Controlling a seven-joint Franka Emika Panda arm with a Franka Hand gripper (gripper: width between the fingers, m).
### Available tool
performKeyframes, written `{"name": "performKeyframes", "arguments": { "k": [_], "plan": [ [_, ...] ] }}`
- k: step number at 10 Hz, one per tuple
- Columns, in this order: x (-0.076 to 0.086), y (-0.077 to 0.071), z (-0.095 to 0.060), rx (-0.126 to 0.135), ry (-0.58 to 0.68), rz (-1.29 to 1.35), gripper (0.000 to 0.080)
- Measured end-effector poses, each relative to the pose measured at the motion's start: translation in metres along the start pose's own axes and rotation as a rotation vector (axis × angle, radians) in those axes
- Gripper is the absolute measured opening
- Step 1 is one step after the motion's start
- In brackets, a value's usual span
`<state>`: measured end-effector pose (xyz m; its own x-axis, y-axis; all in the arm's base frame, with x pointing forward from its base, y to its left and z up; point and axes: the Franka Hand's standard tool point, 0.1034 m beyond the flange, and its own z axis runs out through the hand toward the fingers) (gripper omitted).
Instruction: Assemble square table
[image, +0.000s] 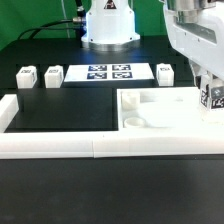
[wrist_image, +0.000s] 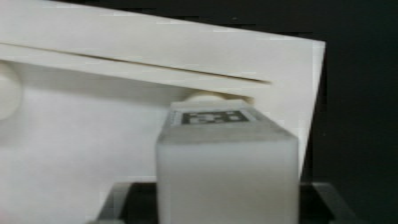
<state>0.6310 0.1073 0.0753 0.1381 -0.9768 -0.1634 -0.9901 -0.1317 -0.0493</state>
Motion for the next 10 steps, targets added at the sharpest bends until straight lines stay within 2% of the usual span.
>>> {"name": "performKeyframes", "arguments": {
  "k": [1,2,3,4,7,8,9,10],
  "plan": [
    [-0.001,0.001,0.0,-0.01,0.006,-0.066,0.0368],
    [-0.005,0.0,-0.001,-0.033,0.025,-0.283,0.0505],
    [-0.01,-0.002,-0.001,-0.034,0.034,-0.502,0.0618],
    [-0.014,-0.003,0.0,-0.028,0.036,-0.598,0.064],
    [-0.013,-0.002,0.0,-0.037,0.037,-0.863,0.0648],
    [-0.013,-0.002,0.001,-0.061,0.062,-1.047,0.0649],
    [-0.012,-0.006,-0.001,-0.059,0.091,-1.271,0.0649],
    [-0.011,-0.007,0.001,-0.051,0.099,-1.313,0.0649]
  ]
}}
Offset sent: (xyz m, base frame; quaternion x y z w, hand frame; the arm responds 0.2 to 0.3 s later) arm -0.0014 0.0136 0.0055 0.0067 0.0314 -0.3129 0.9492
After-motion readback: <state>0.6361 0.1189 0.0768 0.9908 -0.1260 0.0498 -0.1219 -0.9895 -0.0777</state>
